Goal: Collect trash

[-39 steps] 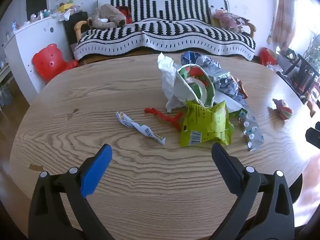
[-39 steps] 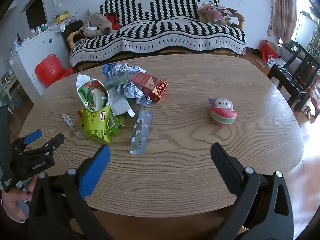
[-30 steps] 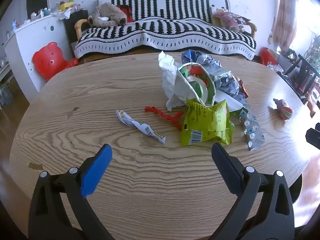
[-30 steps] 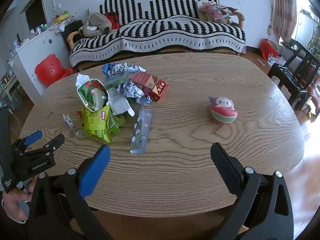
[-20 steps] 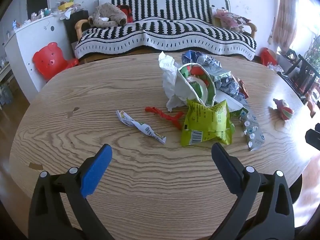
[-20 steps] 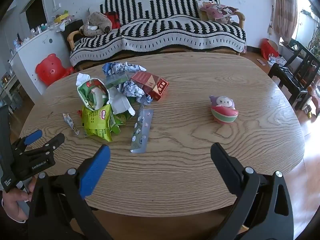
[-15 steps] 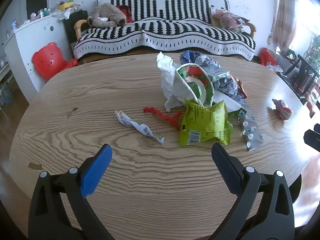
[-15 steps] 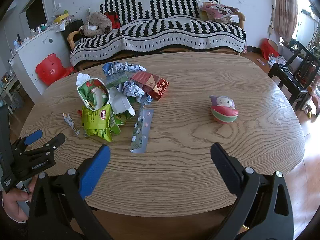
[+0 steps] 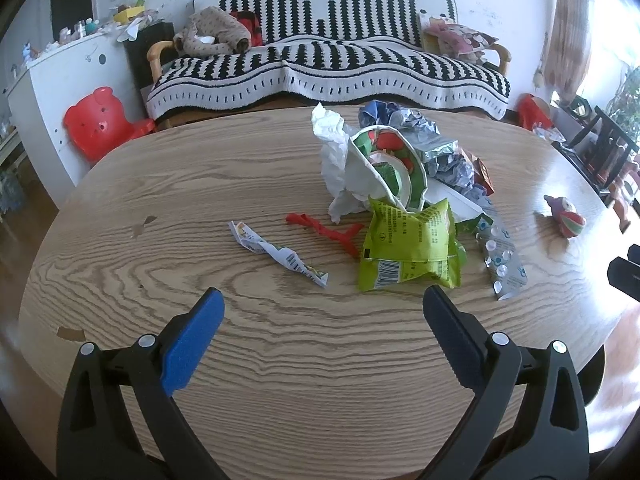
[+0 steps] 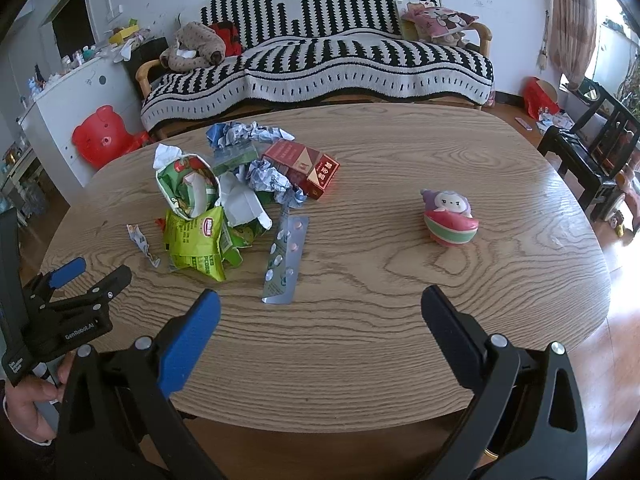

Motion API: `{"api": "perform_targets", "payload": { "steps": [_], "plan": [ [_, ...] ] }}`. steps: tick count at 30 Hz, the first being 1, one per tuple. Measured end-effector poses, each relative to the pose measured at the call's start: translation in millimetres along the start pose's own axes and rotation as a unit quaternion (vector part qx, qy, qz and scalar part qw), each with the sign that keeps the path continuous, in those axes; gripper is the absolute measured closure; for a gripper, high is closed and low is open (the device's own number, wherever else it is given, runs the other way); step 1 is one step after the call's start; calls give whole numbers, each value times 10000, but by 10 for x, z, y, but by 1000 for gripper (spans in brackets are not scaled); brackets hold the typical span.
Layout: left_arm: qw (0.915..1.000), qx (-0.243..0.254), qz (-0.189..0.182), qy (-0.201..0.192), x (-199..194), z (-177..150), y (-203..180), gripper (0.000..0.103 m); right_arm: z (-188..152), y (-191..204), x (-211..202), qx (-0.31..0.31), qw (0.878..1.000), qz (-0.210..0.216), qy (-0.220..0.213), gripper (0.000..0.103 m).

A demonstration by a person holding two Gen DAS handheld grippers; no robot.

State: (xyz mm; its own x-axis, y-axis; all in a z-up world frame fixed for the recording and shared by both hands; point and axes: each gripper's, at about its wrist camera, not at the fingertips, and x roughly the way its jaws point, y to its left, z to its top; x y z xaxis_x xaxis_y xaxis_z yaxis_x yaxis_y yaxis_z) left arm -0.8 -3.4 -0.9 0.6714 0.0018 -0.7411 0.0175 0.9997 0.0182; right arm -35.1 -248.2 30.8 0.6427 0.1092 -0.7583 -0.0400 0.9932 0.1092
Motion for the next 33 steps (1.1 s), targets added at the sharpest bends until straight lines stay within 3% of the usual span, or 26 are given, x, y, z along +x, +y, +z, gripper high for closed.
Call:
{"api": "perform_targets", "payload": {
  "steps": [25, 33],
  "plan": [
    [10000, -17, 0, 11, 9, -5, 6, 6, -1, 24, -19, -13, 10000, 12, 23, 6],
    [9986, -413, -123, 308, 158, 5, 254, 6, -23, 71, 142, -142, 9997, 2, 173, 6]
  ]
}}
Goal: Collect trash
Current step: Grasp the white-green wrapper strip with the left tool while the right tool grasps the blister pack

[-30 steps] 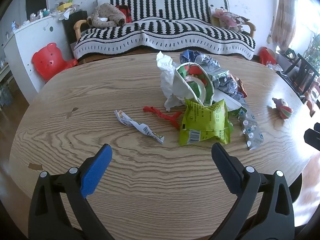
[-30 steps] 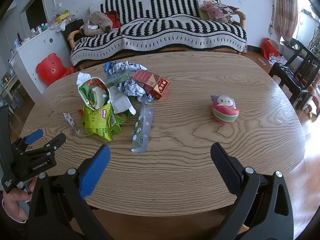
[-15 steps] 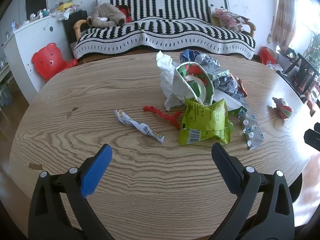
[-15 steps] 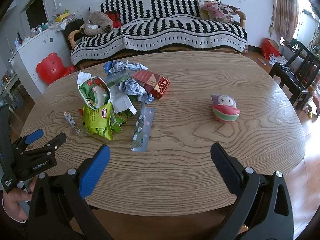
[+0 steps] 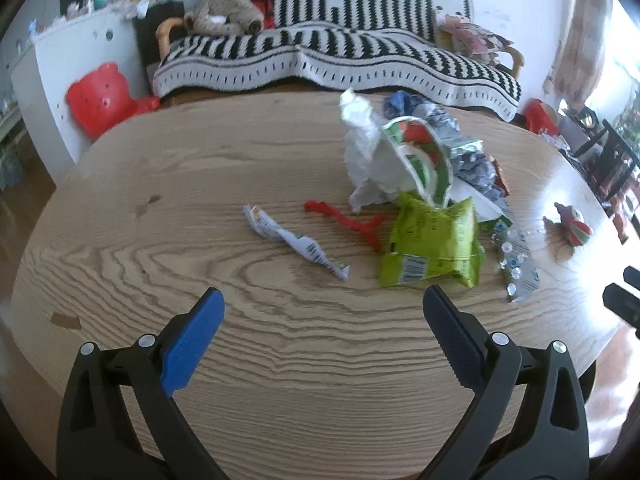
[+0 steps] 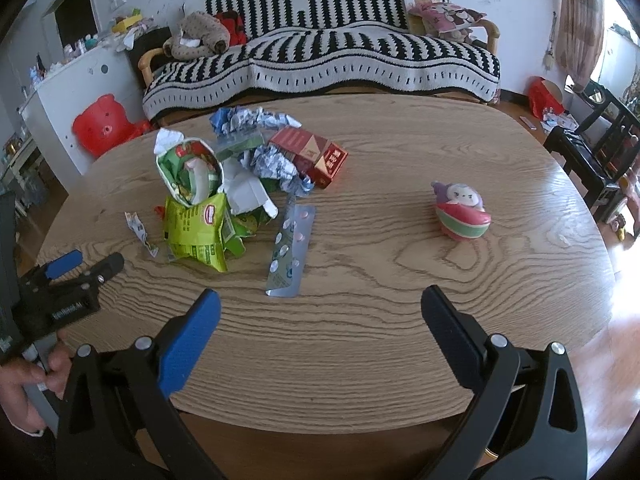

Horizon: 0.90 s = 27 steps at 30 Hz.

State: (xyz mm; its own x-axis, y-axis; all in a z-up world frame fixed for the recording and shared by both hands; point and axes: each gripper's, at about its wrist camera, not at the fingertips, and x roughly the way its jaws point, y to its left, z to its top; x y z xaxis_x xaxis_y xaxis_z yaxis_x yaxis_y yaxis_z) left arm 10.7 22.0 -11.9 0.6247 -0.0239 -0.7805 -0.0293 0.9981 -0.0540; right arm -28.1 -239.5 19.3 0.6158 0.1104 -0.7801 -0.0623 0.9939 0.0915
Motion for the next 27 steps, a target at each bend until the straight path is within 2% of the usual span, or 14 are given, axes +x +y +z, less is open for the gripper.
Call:
{"api": "perform_targets", "payload": {
  "steps": [2, 7, 14, 17, 20, 22, 24, 25, 26, 27],
  "plan": [
    [9998, -140, -46, 91, 48, 17, 86, 6, 8, 29, 72, -21, 10000, 24, 71, 6],
    [9990, -374, 122, 233, 217, 93, 227, 6, 71, 93, 268, 22, 9997, 143, 190, 6],
    [9964, -584, 318, 517, 680, 316, 114, 6, 232, 147, 689, 140, 9991, 39, 398, 6],
    [9956, -632, 342, 595, 811, 347, 87, 7, 283, 159, 917, 208, 9982, -32, 559, 10],
    [9953, -635, 427, 588, 863, 351, 116, 11, 311, 172, 1137, 132, 9972, -286, 672, 21],
    [9949, -708, 408, 596, 891, 349, 170, 16, 312, 176, 1238, 80, 9965, -349, 760, 34],
    [9954, -625, 495, 533, 888, 359, 185, 26, 310, 210, 1280, -98, 9966, -455, 684, 45],
    [9957, -578, 508, 517, 883, 358, 182, 33, 309, 222, 1274, -138, 9970, -383, 665, 60],
    [9961, -520, 514, 492, 872, 359, 178, 39, 308, 231, 1257, -170, 9970, -346, 670, 71],
    [9965, -432, 537, 468, 861, 358, 164, 52, 307, 229, 1243, -173, 9970, -299, 694, 72]
  ]
}}
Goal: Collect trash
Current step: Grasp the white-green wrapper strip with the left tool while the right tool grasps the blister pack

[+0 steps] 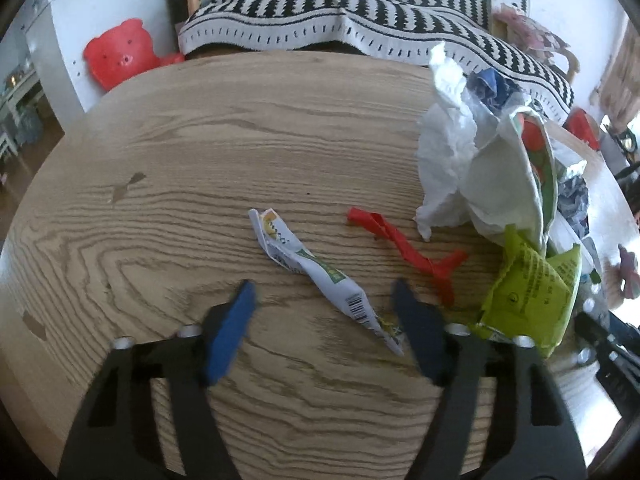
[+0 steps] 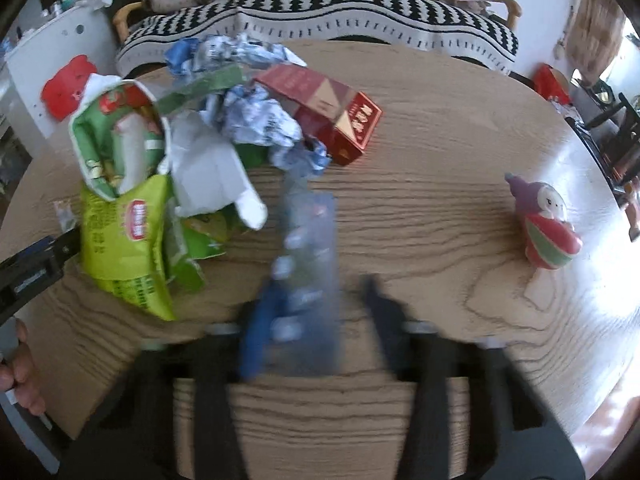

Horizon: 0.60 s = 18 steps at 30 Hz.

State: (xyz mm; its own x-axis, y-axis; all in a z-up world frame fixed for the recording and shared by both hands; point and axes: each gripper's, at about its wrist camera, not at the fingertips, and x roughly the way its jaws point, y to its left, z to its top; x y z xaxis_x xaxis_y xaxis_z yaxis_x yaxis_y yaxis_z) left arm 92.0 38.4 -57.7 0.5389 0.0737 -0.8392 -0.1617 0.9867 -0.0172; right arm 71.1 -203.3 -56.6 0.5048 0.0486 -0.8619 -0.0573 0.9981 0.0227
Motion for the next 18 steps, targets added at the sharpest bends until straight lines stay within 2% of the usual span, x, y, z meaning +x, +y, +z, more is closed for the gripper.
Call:
{"api": "perform_targets", "payload": {
  "steps": [1, 2, 3, 4, 8, 11, 13, 18],
  "plan": [
    [10000, 64, 15, -15, -14, -15, -22, 62, -10, -17, -3, 28, 10000, 66, 39, 72],
    [9999, 138, -9, -39, -22, -16, -33, 68, -24, -43, -14, 64, 9999, 100, 47, 72],
    [9998, 164, -56, -50, -38, -34, -39, 84, -38, -69, -32, 80, 9999, 99, 40, 73],
    [9998, 152, -144, -37, -53, -50, -33, 88, -42, -83, -67, 73, 9999, 94, 35, 73],
    [9996, 128, -248, -74, -158, -77, -4, 89, -123, -209, -339, 81, 9997, 101, -203, 73],
    [9987, 300, -214, -339, -375, -95, -49, 89, -194, -369, -609, 123, 9989, 193, -407, 73],
    [9975, 444, -217, -512, -543, -126, -139, 89, -274, -466, -783, 134, 9983, 192, -537, 73],
    [9891, 1014, -604, -879, -987, -183, -643, 89, -543, -923, -1218, 553, 9950, 101, -824, 73]
  ]
}}
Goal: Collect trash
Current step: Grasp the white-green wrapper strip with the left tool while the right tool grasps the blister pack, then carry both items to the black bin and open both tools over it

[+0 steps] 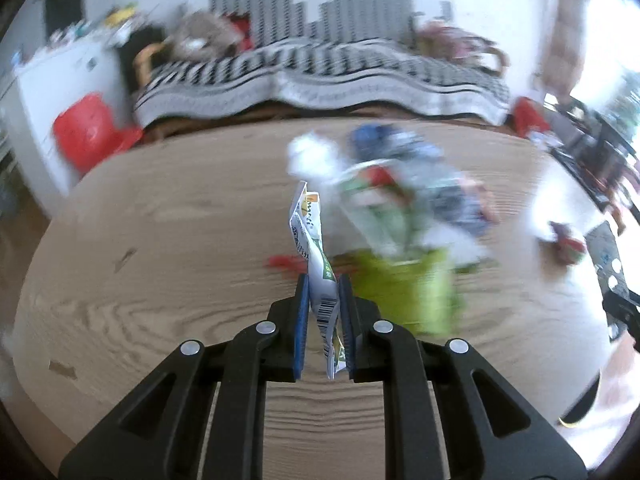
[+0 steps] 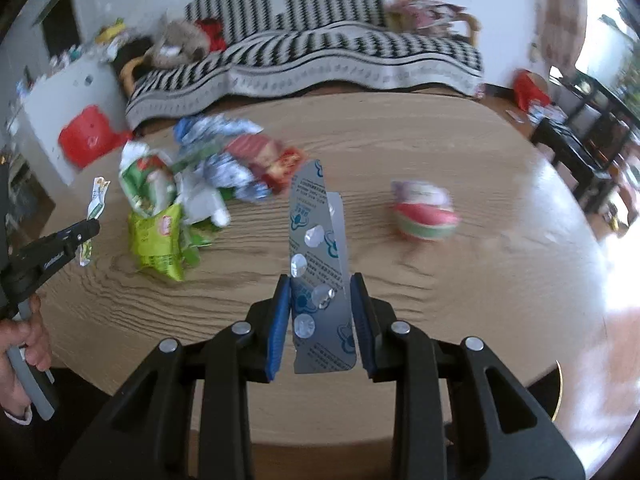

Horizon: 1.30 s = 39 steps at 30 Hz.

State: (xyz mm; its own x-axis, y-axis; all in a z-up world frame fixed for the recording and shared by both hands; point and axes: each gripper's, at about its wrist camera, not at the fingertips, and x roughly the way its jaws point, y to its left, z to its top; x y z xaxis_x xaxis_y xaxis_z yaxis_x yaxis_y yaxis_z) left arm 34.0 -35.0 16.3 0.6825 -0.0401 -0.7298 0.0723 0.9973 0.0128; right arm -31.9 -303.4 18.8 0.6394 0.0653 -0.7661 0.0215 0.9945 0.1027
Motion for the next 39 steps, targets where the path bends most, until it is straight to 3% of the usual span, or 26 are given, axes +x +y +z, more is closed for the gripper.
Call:
{"api": "perform_targets", "payload": {
  "steps": [3, 7, 13, 18, 23, 27, 30, 39],
  "plan": [
    [9977, 439, -503, -120, -163, 19, -556, 89, -68, -344, -197, 345, 9991, -203, -137, 73],
    [9859, 1040, -1302, -163, -300, -90, -1420, 89, -251, -1011, -480, 994, 9932, -541, -280, 73],
    [9511, 1813, -2502, 7, -457, -466, -2717, 89, -703, -2016, -888, 1958, 9745, -1008, -426, 73],
    [9136, 2273, -3351, 359, -453, -875, -3637, 89, -1154, -2700, -1069, 2636, 9564, -1214, -327, 72],
    [8868, 2724, -3672, 668, -332, -1250, -4231, 89, -1574, -3247, -939, 3322, 9377, -1009, 123, 72],
    [8737, 2869, -3801, 997, -77, -1342, -4404, 89, -1653, -3402, -826, 3545, 9303, -890, 315, 72],
    [8709, 2888, -3782, 1229, 84, -1380, -4499, 89, -1699, -3478, -809, 3652, 9266, -812, 388, 72],
    [8786, 2770, -3667, 1299, 238, -1388, -4612, 89, -1665, -3511, -704, 3708, 9247, -719, 474, 72]
  ]
}}
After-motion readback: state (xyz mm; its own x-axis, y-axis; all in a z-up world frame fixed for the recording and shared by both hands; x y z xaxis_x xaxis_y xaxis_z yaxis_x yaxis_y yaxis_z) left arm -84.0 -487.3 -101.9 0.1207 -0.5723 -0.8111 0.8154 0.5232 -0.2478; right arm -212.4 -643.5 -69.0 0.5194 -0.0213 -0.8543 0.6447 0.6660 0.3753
